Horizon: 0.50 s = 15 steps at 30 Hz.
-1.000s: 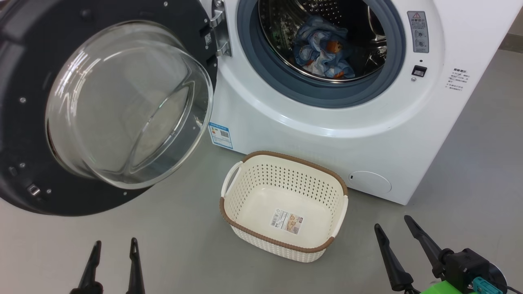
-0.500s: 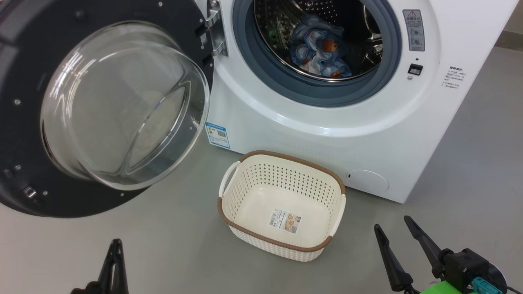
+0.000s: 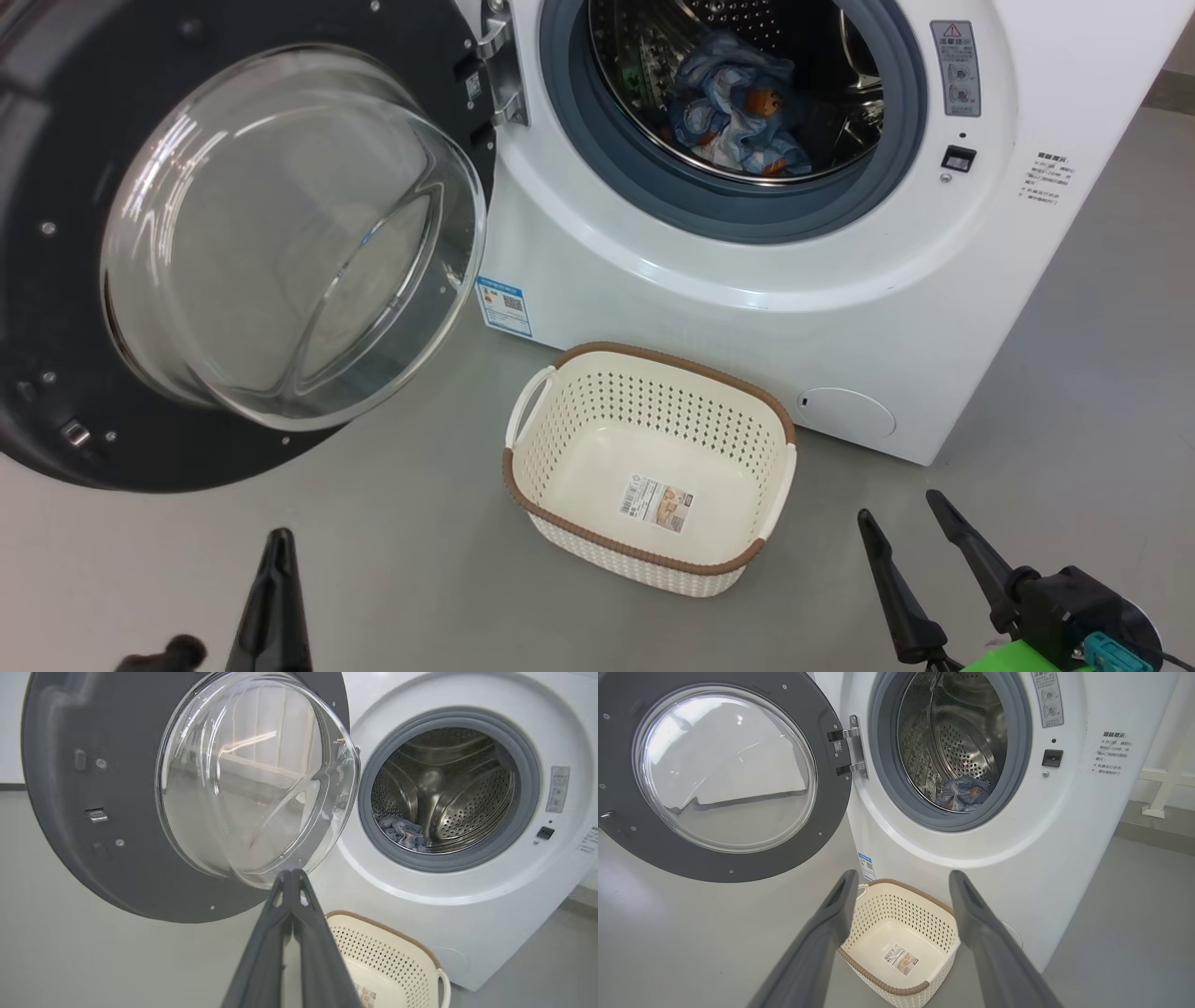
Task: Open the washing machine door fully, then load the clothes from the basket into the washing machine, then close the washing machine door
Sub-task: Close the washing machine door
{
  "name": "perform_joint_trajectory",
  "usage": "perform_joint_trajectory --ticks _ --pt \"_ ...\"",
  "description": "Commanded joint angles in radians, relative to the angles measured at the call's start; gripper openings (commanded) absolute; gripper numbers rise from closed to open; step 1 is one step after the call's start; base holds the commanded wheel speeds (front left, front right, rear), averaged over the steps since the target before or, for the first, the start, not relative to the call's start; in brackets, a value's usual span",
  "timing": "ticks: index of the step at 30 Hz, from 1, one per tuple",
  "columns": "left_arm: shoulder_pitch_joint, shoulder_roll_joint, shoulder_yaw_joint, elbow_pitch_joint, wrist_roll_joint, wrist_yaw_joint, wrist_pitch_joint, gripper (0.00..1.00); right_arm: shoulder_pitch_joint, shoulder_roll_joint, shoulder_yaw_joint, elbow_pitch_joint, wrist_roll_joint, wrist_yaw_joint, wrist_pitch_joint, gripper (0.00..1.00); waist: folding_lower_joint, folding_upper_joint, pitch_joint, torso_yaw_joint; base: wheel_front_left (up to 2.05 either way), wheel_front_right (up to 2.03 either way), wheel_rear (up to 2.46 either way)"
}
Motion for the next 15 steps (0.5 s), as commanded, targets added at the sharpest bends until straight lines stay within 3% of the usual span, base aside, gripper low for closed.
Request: perform_joint_trajectory --ticks 1,5,7,11,15 --pt "-0.024 -0.014 0.056 -0.038 -0.089 -0.046 -0.011 0.00 -0.038 -0.011 0.022 -0.034 -0.010 0.002 0.002 1.00 0.0000 0.0000 0.001 0.002 0.00 0.00 0.00" --pt "-0.020 -0.065 0.131 -0.074 -0.415 -0.176 0.021 0.00 -0.038 -0.014 0.020 -0.044 -0.012 0.002 0.007 1.00 0.0000 0.0000 0.007 0.006 0.00 0.00 0.00" --pt "-0.021 -0.079 0.160 -0.099 -0.626 -0.218 0.066 0.00 -0.039 -0.015 0.020 -0.048 -0.012 0.002 0.010 1.00 0.0000 0.0000 0.010 0.007 0.00 0.00 0.00" --pt "-0.021 -0.088 0.213 -0.173 -0.953 -0.251 0.135 0.00 -0.039 -0.019 0.018 -0.054 -0.013 0.002 0.014 1.00 0.0000 0.0000 0.016 0.011 0.00 0.00 0.00" --pt "-0.017 -0.090 0.282 -0.239 -1.180 -0.261 0.165 0.00 -0.040 -0.021 0.013 -0.063 -0.015 0.002 0.019 1.00 0.0000 0.0000 0.024 0.016 0.00 0.00 0.00"
